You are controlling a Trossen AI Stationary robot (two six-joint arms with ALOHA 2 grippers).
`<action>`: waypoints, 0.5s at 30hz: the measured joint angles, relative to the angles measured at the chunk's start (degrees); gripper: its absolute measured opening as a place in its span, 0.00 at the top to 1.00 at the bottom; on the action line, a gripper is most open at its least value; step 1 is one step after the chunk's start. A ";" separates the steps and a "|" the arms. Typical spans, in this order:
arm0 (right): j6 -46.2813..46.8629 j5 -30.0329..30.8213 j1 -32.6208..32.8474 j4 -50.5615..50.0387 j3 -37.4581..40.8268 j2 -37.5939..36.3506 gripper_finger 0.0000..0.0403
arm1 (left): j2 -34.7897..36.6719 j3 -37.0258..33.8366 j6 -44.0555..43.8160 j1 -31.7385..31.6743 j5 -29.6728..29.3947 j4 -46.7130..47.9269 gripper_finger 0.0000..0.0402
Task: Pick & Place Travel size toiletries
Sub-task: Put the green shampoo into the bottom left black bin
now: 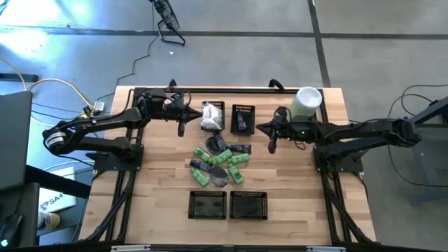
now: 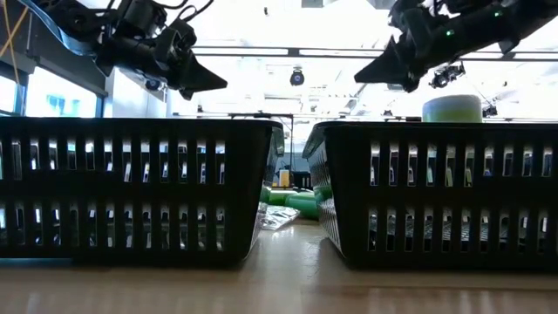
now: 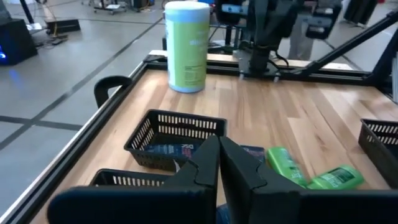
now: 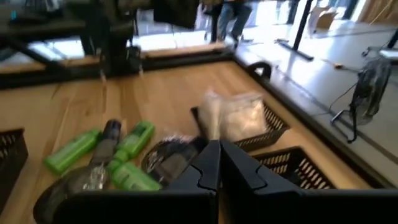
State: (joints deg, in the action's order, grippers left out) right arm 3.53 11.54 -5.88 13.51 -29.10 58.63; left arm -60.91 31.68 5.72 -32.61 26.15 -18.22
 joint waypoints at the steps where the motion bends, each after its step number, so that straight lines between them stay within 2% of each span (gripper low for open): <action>1: 0.00 -0.15 0.29 -0.47 -0.59 1.10 0.99 | 0.00 0.00 0.00 0.01 -0.14 -0.05 0.97; 5: -0.17 -3.63 0.38 -5.26 -5.48 5.82 0.99 | 0.00 0.00 -0.04 -0.01 -0.19 -0.02 0.97; 10: -0.23 -8.00 -0.19 -16.23 -12.83 12.04 0.99 | 0.00 0.00 -0.13 0.00 -0.24 0.39 0.97; 15: -0.33 -13.61 -0.27 -21.97 -16.68 18.11 0.99 | 0.00 0.00 -0.11 0.00 -0.37 0.39 0.97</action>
State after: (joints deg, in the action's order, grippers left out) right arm 3.20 -2.07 -6.15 -8.46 -45.78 76.74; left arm -60.90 31.68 5.61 -32.61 25.78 -17.82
